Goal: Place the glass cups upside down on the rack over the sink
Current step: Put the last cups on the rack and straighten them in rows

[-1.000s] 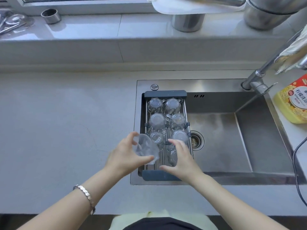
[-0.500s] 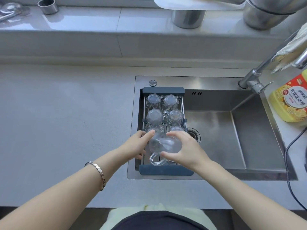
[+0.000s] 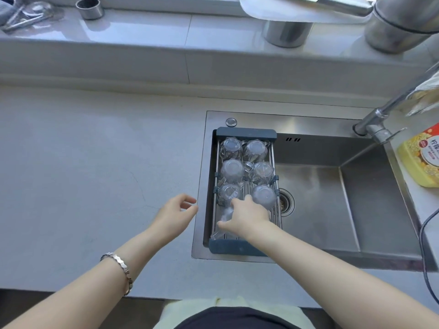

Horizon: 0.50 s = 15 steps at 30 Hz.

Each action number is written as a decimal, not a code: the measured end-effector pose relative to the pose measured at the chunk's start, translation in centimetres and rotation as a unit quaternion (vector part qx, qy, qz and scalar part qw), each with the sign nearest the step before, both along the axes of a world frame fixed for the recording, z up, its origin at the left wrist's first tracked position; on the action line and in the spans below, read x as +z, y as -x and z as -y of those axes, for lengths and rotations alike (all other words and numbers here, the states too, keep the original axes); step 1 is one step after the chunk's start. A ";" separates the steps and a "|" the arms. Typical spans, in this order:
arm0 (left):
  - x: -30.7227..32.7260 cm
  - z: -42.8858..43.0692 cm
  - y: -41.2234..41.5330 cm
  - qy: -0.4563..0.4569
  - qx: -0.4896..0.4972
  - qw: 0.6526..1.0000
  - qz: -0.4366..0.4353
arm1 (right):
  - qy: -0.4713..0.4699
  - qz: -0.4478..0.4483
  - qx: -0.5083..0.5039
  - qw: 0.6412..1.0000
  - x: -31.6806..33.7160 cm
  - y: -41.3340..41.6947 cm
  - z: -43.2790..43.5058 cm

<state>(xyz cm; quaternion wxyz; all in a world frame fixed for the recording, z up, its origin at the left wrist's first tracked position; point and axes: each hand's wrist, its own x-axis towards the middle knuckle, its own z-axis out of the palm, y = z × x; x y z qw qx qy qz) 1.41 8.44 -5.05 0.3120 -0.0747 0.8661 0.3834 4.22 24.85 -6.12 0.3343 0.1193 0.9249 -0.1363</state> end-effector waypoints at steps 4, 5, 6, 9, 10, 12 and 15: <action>-0.2 -0.2 0.2 0.002 -0.014 1.000 -0.013 | -0.005 0.030 -0.031 0.999 -1.1 -0.6 0.4; -0.2 -0.3 0.2 0.006 -0.018 1.000 -0.014 | -0.007 0.030 -0.040 0.999 -1.5 -0.6 0.5; -0.2 -0.3 0.2 0.010 -0.022 1.000 -0.013 | -0.008 0.029 -0.047 0.998 -1.9 -0.7 0.7; -0.2 -0.1 0.4 0.021 -0.029 0.999 -0.007 | 0.000 0.018 -0.075 0.997 -2.7 -0.3 0.7; -0.2 0.0 0.4 0.028 -0.034 0.999 -0.005 | 0.002 0.007 -0.083 0.997 -2.9 -0.2 0.6; -0.2 0.2 0.4 0.044 -0.045 0.998 0.000 | -0.007 -0.021 -0.077 0.997 -3.0 -0.1 0.5; -0.3 0.6 0.3 0.057 -0.054 0.997 0.002 | -0.035 -0.051 -0.017 0.998 -3.0 -0.5 0.7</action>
